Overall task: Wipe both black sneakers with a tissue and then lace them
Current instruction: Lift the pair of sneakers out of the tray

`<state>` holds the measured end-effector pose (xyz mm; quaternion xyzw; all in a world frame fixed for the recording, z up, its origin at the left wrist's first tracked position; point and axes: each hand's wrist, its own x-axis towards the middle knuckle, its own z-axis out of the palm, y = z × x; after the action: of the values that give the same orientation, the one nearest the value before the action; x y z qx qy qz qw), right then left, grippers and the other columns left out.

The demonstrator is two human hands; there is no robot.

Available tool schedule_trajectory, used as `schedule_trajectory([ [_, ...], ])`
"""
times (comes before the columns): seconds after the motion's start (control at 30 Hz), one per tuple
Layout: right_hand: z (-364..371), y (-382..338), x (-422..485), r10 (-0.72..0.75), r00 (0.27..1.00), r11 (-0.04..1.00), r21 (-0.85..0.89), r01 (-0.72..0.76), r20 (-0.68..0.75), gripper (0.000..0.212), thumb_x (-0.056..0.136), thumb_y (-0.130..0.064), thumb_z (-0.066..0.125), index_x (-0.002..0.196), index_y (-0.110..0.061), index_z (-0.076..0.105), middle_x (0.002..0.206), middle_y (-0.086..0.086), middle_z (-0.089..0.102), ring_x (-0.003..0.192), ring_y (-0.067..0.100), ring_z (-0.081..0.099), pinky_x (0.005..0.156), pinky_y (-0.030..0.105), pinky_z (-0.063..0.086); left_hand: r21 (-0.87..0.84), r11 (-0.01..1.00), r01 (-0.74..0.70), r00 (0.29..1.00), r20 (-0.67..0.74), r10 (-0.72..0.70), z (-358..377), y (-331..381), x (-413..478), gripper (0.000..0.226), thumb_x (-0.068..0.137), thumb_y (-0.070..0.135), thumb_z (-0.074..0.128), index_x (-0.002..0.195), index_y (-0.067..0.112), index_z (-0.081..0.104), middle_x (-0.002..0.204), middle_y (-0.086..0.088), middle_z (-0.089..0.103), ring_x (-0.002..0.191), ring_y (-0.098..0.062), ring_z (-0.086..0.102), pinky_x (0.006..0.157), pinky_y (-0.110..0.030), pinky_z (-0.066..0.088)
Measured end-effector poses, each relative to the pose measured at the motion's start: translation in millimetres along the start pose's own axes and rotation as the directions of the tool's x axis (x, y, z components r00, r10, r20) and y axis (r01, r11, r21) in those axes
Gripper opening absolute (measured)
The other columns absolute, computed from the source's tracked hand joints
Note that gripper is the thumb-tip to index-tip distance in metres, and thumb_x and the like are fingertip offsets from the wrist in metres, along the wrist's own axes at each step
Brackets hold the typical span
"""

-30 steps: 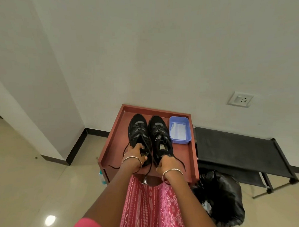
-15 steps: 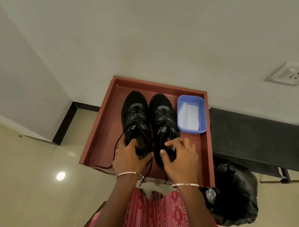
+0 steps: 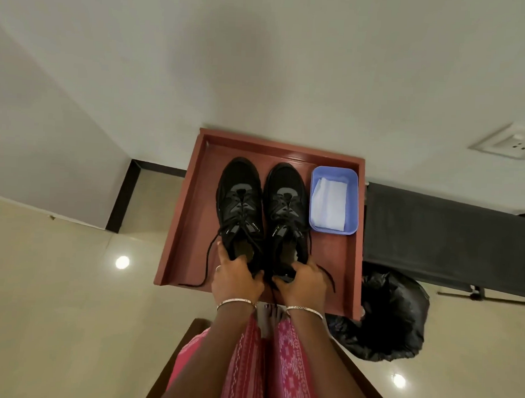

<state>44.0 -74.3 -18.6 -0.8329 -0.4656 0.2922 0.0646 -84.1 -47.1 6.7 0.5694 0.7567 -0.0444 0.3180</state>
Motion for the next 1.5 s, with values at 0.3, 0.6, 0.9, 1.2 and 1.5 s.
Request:
schedule_trajectory([
  [0.3, -68.6, -30.0, -38.1, 0.056, 0.992, 0.998, 0.022, -0.059, 0.111, 0.041, 0.073, -0.045, 0.082, 0.1, -0.014, 0.078, 0.099, 0.008, 0.073, 0.091, 0.027, 0.068, 0.068, 0.026, 0.044, 0.007, 0.998, -0.055, 0.997, 0.049, 0.055, -77.0, -2.3, -35.2, 0.034, 0.087, 0.033, 0.071, 0.113, 0.012, 0.066, 0.158, -0.01, 0.032, 0.097, -0.038, 0.066, 0.08, -0.04, 0.055],
  [0.6, -151.3, -47.8, -95.5, 0.016, 0.998, 0.995, 0.092, -0.022, 0.062, 0.042, 0.072, -0.037, 0.086, 0.101, -0.008, 0.077, 0.097, 0.013, 0.071, 0.09, 0.033, 0.067, 0.072, 0.032, 0.049, 0.021, 0.991, -0.13, 0.989, 0.073, 0.129, -162.7, 16.2, -99.0, 0.031, 0.089, 0.031, 0.066, 0.112, 0.01, 0.065, 0.163, -0.012, 0.024, 0.101, -0.042, 0.066, 0.083, -0.04, 0.052],
  [0.9, -216.4, -36.3, -110.9, 0.055, 0.993, 0.992, 0.117, -0.043, -0.109, 0.043, 0.068, -0.04, 0.088, 0.097, -0.01, 0.078, 0.11, 0.006, 0.07, 0.091, 0.031, 0.067, 0.077, 0.04, 0.057, 0.077, 0.953, -0.292, 0.954, 0.096, 0.284, -181.7, 83.3, -133.5, 0.034, 0.096, 0.04, 0.059, 0.118, 0.014, 0.06, 0.165, -0.015, 0.016, 0.104, -0.041, 0.065, 0.083, -0.039, 0.049],
  [1.2, -267.2, 55.3, -105.7, 0.228, 0.958, 0.966, 0.161, -0.201, -0.172, 0.042, 0.069, -0.033, 0.088, 0.103, -0.01, 0.078, 0.118, 0.005, 0.068, 0.095, 0.03, 0.066, 0.08, 0.035, 0.052, 0.148, 0.859, -0.491, 0.862, 0.222, 0.455, -134.1, 172.6, -160.7, 0.038, 0.1, 0.044, 0.052, 0.123, 0.014, 0.056, 0.166, -0.017, 0.01, 0.117, -0.039, 0.06, 0.089, -0.04, 0.05],
  [1.5, -305.3, 159.4, -60.1, 0.296, 0.946, 0.951, 0.137, -0.278, -0.135, 0.045, 0.065, -0.032, 0.09, 0.101, -0.009, 0.077, 0.115, 0.007, 0.069, 0.087, 0.036, 0.065, 0.074, 0.034, 0.05, 0.226, 0.822, -0.524, 0.828, 0.363, 0.428, -65.9, 265.1, -183.1, 0.046, 0.102, 0.049, 0.046, 0.132, 0.015, 0.054, 0.166, -0.017, 0.009, 0.124, -0.041, 0.055, 0.091, -0.042, 0.05],
])
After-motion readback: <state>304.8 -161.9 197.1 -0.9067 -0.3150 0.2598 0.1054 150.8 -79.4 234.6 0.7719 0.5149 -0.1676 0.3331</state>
